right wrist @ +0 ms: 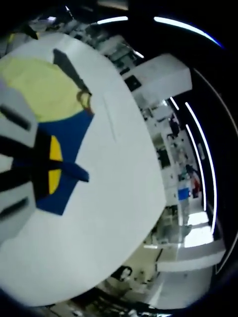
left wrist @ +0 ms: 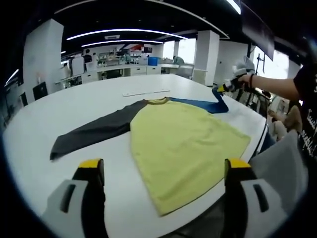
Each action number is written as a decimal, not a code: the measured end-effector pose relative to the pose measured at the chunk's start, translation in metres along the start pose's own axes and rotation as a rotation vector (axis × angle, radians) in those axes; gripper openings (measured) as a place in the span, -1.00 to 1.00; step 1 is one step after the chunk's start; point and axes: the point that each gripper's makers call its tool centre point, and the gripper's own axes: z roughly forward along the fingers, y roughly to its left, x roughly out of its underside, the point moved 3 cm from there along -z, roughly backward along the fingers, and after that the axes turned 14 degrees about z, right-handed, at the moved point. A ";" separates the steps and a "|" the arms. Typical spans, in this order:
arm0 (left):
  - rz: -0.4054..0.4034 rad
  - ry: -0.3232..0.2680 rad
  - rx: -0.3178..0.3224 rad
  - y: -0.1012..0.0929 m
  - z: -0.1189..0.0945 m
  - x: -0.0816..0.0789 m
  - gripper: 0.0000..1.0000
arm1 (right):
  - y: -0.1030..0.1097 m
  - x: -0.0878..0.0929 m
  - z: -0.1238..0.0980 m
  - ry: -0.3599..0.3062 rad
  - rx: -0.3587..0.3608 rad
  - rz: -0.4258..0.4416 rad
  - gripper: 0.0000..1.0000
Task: Fold the garment on the visible template until the final outline fits inside the template.
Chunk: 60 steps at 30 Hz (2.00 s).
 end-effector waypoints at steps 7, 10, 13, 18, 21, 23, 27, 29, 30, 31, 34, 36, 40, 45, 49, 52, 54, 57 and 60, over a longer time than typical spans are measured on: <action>0.015 0.033 0.001 0.000 0.000 0.008 0.98 | 0.030 0.004 0.009 0.025 -0.034 -0.042 -1.00; 0.021 0.041 0.006 -0.001 0.000 0.009 0.98 | 0.041 0.005 0.014 0.038 -0.046 -0.062 -1.00; 0.023 0.042 0.005 -0.002 0.000 0.008 0.97 | 0.053 0.006 0.018 0.046 -0.062 -0.079 -1.00; 0.022 0.045 0.005 -0.002 0.001 0.008 0.97 | 0.072 0.012 0.028 0.071 -0.086 -0.113 -1.00; 0.020 0.044 0.006 -0.002 0.000 0.009 0.96 | 0.081 0.013 0.033 0.081 -0.099 -0.124 -1.00; 0.020 0.045 0.006 -0.002 0.000 0.010 0.96 | 0.086 0.013 0.035 0.083 -0.108 -0.127 -1.00; 0.023 0.054 0.007 -0.004 0.000 0.011 0.97 | 0.098 0.015 0.041 0.090 -0.122 -0.131 -1.00; 0.023 0.055 0.009 -0.005 0.000 0.011 0.97 | 0.104 0.017 0.044 0.094 -0.130 -0.126 -1.00; 0.023 0.054 0.009 -0.005 0.000 0.011 0.97 | 0.108 0.020 0.046 0.098 -0.137 -0.126 -1.00; 0.023 0.053 0.009 -0.004 0.000 0.012 0.97 | 0.111 0.021 0.047 0.100 -0.141 -0.126 -1.00; 0.022 0.055 0.009 -0.003 0.000 0.014 0.97 | 0.120 0.027 0.049 0.109 -0.157 -0.117 -1.00; 0.023 0.055 0.008 -0.002 0.000 0.014 0.97 | 0.126 0.029 0.051 0.108 -0.168 -0.114 -1.00; 0.020 0.056 0.009 -0.002 0.000 0.014 0.97 | 0.139 0.028 0.053 0.094 -0.199 -0.124 -1.00; 0.019 0.058 0.015 0.000 0.001 0.018 0.96 | 0.156 0.028 0.058 0.086 -0.240 -0.138 -1.00; 0.018 0.060 0.019 0.009 0.002 0.026 0.96 | 0.169 0.030 0.062 0.084 -0.262 -0.159 -1.00; 0.016 0.058 0.019 0.010 0.002 0.028 0.95 | 0.179 0.034 0.064 0.090 -0.284 -0.163 -1.00; 0.017 0.061 0.018 0.009 0.002 0.027 0.95 | 0.187 0.038 0.065 0.094 -0.300 -0.162 -1.00; 0.014 0.061 0.017 0.011 0.001 0.029 0.95 | 0.198 0.043 0.066 0.101 -0.325 -0.171 -1.00; 0.013 0.061 0.015 0.013 0.001 0.031 0.95 | 0.210 0.049 0.066 0.103 -0.365 -0.184 -1.00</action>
